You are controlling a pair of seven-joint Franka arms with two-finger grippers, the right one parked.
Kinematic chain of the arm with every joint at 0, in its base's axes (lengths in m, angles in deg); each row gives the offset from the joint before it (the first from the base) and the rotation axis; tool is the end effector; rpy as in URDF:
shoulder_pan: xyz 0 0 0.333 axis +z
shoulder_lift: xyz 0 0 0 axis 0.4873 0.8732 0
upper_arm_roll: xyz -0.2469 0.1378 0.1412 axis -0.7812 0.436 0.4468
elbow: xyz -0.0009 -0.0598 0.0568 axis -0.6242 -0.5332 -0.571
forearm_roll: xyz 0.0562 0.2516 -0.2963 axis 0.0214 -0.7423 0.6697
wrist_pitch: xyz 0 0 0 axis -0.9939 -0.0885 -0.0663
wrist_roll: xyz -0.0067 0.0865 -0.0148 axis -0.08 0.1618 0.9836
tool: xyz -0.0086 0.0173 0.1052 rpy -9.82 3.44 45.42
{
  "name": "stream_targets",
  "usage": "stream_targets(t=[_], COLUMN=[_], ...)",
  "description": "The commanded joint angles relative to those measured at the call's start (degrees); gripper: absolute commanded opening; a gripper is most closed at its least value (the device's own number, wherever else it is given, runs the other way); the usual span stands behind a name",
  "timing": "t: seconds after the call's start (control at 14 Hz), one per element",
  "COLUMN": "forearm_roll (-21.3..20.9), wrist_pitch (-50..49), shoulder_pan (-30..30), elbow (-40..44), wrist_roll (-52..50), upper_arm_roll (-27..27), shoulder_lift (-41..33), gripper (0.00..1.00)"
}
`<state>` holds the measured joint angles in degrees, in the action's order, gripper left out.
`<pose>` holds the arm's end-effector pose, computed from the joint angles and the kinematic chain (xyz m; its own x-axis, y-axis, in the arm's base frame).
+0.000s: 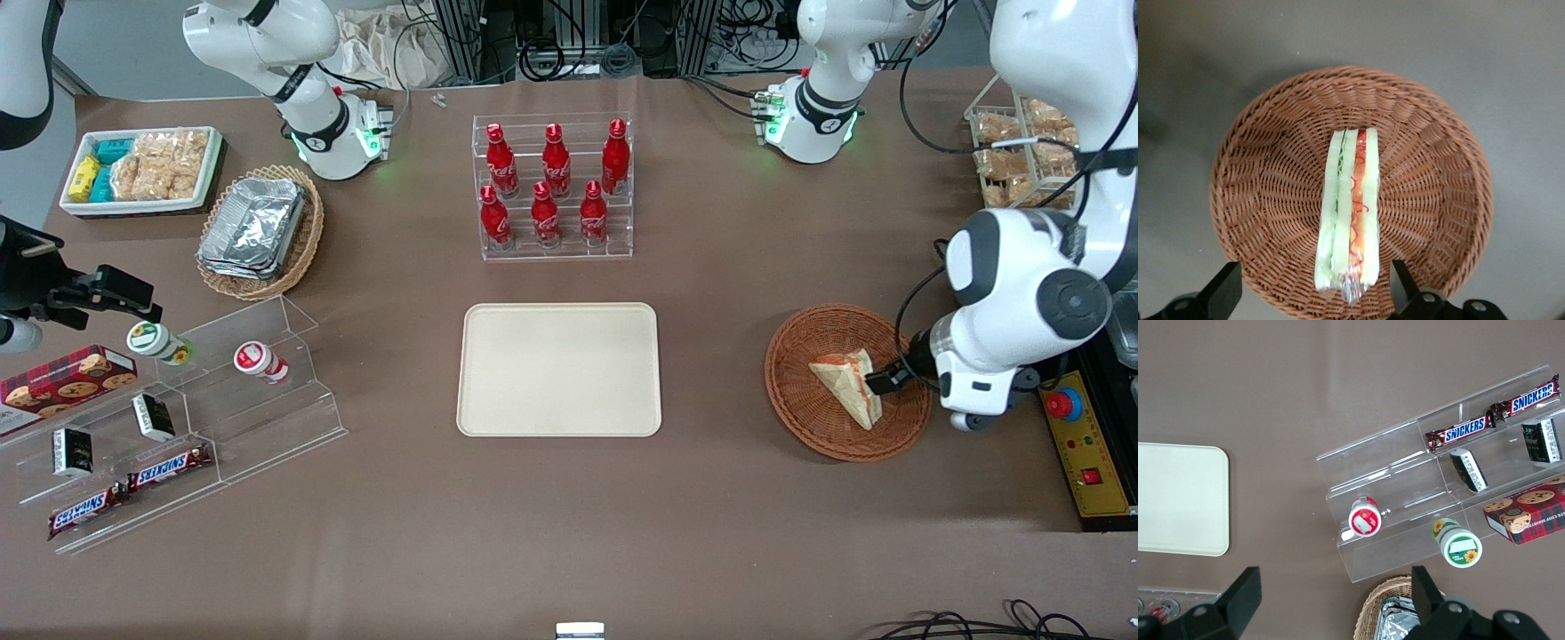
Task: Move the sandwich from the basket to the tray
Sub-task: 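Lower the left gripper onto the wrapped sandwich and close on it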
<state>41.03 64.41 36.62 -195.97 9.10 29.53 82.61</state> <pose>0.6136 -0.0201 0.3243 0.8126 0.5787 -0.0697 0.5758 -0.8155 -0.0576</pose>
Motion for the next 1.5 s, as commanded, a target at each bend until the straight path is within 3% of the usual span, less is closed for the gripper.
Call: stream_targets(t=[0.0,0.5,1.0,1.07,1.21,1.29,1.43], forearm_roll=[-1.4,-1.4,-1.4,-1.4,-1.4,-1.4,-1.4], wrist_pitch=[1.8,5.1,12.7,12.7,12.7,12.7,12.5], shoulder_pan=[-0.5,-0.7,-0.6,-0.6,-0.7,-0.7,-1.2], elbow=[-0.8,-1.4,-7.4,-7.3,-7.0,-6.8,-5.8], wrist_roll=[-2.6,-5.1,-5.0,-5.0,-5.2,-5.7,-5.8], upper_arm_roll=[0.1,0.0,0.0,0.0,0.0,0.0,0.0], shoulder_lift=[0.8,3.4,3.7,3.8,4.0,4.1,4.2], gripper=[1.0,1.0,1.0,0.8,0.12,0.0,0.0])
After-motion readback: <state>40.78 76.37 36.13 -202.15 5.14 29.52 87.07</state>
